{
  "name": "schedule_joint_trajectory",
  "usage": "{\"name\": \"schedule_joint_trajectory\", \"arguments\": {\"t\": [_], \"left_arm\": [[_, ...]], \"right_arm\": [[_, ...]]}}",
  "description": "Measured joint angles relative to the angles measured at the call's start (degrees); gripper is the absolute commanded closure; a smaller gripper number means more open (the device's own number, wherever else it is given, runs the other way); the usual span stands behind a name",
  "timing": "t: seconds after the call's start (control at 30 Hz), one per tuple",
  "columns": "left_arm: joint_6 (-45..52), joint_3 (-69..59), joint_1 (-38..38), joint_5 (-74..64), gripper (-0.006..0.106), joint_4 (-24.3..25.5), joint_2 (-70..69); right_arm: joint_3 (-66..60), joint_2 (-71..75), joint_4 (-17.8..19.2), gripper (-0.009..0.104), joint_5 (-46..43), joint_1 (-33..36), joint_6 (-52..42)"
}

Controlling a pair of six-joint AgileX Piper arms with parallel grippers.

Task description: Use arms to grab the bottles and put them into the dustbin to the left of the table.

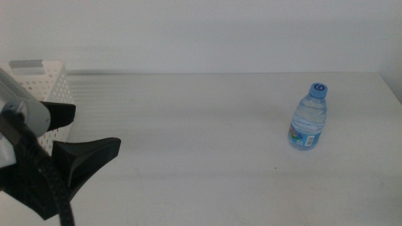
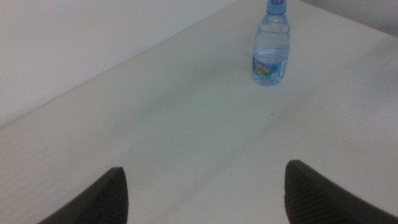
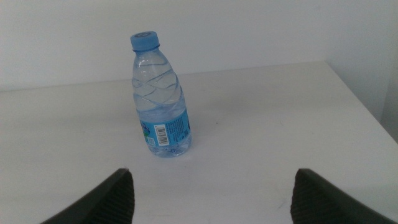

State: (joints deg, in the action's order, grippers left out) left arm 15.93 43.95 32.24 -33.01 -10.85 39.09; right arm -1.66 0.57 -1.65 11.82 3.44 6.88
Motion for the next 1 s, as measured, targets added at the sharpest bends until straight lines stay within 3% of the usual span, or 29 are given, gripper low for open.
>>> {"name": "schedule_joint_trajectory", "arguments": {"t": [0.27,0.57,1.0], "left_arm": [[-0.1,0.0,0.0,0.0,0.023,0.0,0.0],[-0.1,0.0,0.0,0.0,0.023,0.0,0.0],[-0.1,0.0,0.0,0.0,0.023,0.0,0.0]], "right_arm": [[1.7,-1.6,0.6,0.029,-3.2,0.0,-3.0],[9.1,-23.0,3.9,0.029,-12.7,0.0,-5.1],[10.3,-60.2,14.2,0.029,-55.8,0.0,0.6]]}}
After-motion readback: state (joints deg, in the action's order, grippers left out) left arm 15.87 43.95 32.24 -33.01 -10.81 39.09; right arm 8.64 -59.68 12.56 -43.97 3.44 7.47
